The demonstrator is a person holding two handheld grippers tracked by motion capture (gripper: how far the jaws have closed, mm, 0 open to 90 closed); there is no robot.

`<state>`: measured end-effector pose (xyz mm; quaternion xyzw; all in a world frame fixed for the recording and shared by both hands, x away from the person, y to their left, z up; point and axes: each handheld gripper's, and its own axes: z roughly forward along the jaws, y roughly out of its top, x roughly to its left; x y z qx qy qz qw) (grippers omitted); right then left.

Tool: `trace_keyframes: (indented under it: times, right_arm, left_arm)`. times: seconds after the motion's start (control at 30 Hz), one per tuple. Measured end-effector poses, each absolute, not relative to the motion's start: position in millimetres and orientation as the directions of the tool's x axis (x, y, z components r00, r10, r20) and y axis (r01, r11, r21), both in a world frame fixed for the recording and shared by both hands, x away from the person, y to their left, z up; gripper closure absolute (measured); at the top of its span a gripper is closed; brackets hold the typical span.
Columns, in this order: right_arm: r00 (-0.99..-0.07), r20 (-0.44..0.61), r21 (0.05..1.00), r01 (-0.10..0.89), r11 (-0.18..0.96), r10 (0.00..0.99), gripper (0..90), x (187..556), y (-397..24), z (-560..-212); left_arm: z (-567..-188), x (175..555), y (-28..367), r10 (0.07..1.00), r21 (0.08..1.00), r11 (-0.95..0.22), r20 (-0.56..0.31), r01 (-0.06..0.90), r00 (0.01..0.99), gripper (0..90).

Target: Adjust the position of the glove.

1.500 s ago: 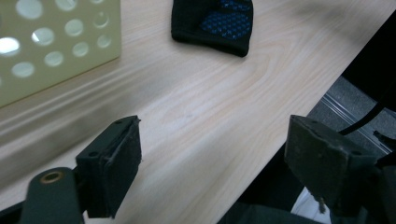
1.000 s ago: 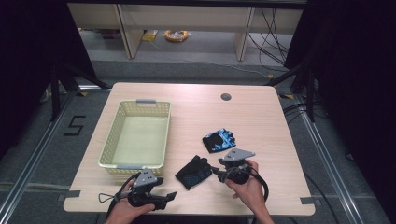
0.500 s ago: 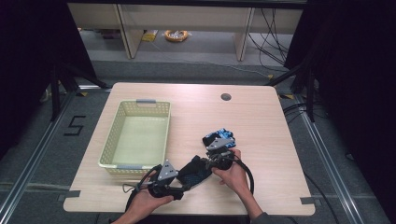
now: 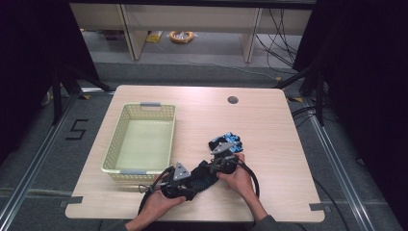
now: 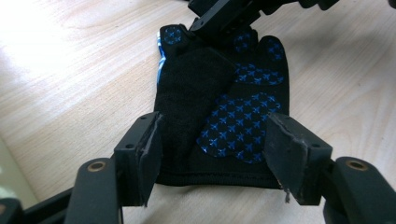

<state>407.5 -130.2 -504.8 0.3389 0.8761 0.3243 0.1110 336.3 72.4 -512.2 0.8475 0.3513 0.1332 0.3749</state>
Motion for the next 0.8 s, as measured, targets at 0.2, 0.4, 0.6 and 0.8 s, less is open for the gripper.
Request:
trace_keyframes:
  times: [0.2, 0.4, 0.6, 0.8]
  right_arm:
    - [-0.751, 0.057, 0.636, 0.535, 0.556, 0.658, 81.1, 403, -134, -503]
    - [-0.746, 0.084, 0.649, 0.544, 0.532, 0.661, 86.0, 397, -140, -502]
    - [-0.724, 0.126, 0.663, 0.570, 0.485, 0.678, 86.4, 384, -150, -495]
    - [-0.684, 0.196, 0.709, 0.594, 0.380, 0.703, 86.5, 358, -160, -484]
  left_arm:
    - [-512, 332, 71, 0.662, 0.745, -0.505, 0.010, 0.436, 0.749, 54.9]
    - [-512, 336, 77, 0.652, 0.751, -0.527, 0.058, 0.397, 0.756, 85.6]
    - [-510, 332, 74, 0.639, 0.759, -0.529, 0.063, 0.378, 0.767, 88.5]
    - [-501, 327, 70, 0.617, 0.785, -0.521, 0.074, 0.336, 0.783, 89.4]
